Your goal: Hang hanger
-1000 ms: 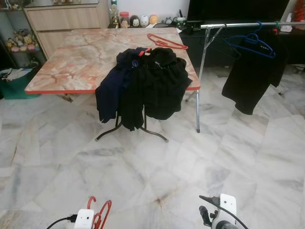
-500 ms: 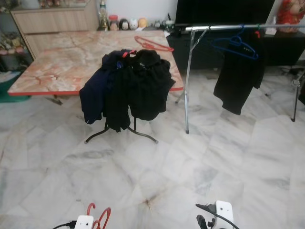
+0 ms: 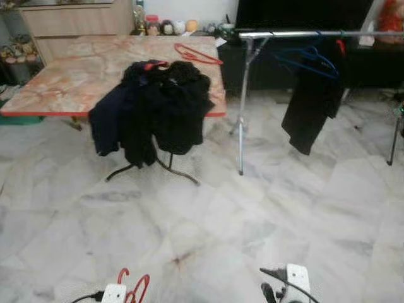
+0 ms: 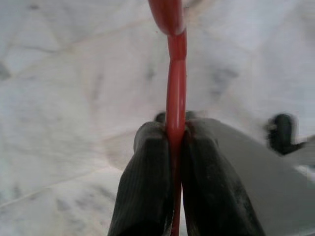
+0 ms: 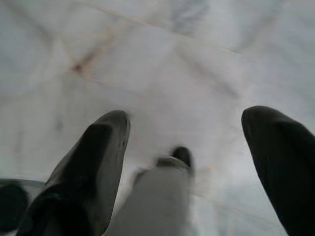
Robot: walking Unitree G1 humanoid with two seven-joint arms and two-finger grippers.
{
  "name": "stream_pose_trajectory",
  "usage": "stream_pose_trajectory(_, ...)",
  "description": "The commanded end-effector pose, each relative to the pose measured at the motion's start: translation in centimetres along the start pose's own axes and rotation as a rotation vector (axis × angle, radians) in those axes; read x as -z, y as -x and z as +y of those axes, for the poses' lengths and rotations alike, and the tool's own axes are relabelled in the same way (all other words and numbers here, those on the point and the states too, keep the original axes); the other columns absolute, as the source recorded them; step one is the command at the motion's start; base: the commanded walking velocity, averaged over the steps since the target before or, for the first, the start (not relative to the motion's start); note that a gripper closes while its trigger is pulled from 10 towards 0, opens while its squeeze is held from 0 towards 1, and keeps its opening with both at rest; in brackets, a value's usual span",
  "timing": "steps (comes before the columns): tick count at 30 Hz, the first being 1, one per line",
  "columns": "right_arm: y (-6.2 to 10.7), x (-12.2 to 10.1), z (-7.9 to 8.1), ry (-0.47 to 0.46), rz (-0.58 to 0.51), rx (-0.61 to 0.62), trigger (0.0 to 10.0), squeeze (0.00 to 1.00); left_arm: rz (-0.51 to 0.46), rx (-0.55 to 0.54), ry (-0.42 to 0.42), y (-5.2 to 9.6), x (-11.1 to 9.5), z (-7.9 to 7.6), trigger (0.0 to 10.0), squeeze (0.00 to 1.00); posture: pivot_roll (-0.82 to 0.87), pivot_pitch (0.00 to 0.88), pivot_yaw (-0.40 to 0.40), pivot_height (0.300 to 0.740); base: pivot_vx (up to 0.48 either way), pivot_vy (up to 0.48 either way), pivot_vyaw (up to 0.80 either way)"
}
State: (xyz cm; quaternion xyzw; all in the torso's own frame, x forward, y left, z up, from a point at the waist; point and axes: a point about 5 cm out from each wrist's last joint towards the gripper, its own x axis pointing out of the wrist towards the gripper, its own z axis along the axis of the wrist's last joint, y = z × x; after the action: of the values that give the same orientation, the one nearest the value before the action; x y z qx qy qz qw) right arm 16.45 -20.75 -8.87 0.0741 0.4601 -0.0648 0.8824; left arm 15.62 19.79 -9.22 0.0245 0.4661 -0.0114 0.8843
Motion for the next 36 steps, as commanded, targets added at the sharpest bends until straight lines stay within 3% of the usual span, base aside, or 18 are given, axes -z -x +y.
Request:
stream_pose_trajectory(1, -0.1, -0.3, 0.2, -0.001, -0.005, -0.003, 10.0, 0.0, 0.008, -0.014, -0.002, 0.1, 0.2, 0.4, 10.0, 0.0, 0.0, 0.0, -0.009, 0.716, 0.0, -0.394, 0.0)
stream_pose_trajectory(6, -0.2, -0.9, 0.5, 0.016, -0.009, -0.017, 10.0, 0.0, 0.008, -0.015, 0.001, 0.1, 0.2, 0.4, 10.0, 0.0, 0.0, 0.0, -0.01, 0.716, 0.0, -0.363, 0.0)
stream_pose_trajectory(16, -0.5, -1.9, 1.1, 0.038, -0.014, -0.029, 10.0, 0.0, 0.021, 0.001, 0.003, 0.0, 0.3, 0.1, 10.0, 0.0, 0.0, 0.0, -0.012, 0.716, 0.0, 0.0, 0.0)
stream_pose_trajectory(20, -0.5, -1.5, 1.2, 0.094, 0.002, -0.037, 10.0, 0.0, 0.016, 0.032, -0.004, 0.0, 0.3, -0.3, 10.0, 0.0, 0.0, 0.0, -0.013, 0.716, 0.0, 0.0, 0.0)
stream_pose_trajectory(26, -0.5, -1.5, 1.0, 0.088, 0.015, -0.028, 10.0, 0.0, 0.03, 0.031, -0.012, 0.0, 0.6, -0.8, 10.0, 0.0, 0.0, 0.0, -0.013, 0.716, 0.271, 0.0, 0.0)
stream_pose_trajectory(36, -0.5, -1.4, 1.0, 0.1, 0.021, -0.038, 10.0, 0.0, 0.062, 0.039, -0.029, 0.0, 1.3, -1.6, 10.0, 0.0, 0.0, 0.0, -0.018, 0.716, 0.329, 0.0, -0.58)
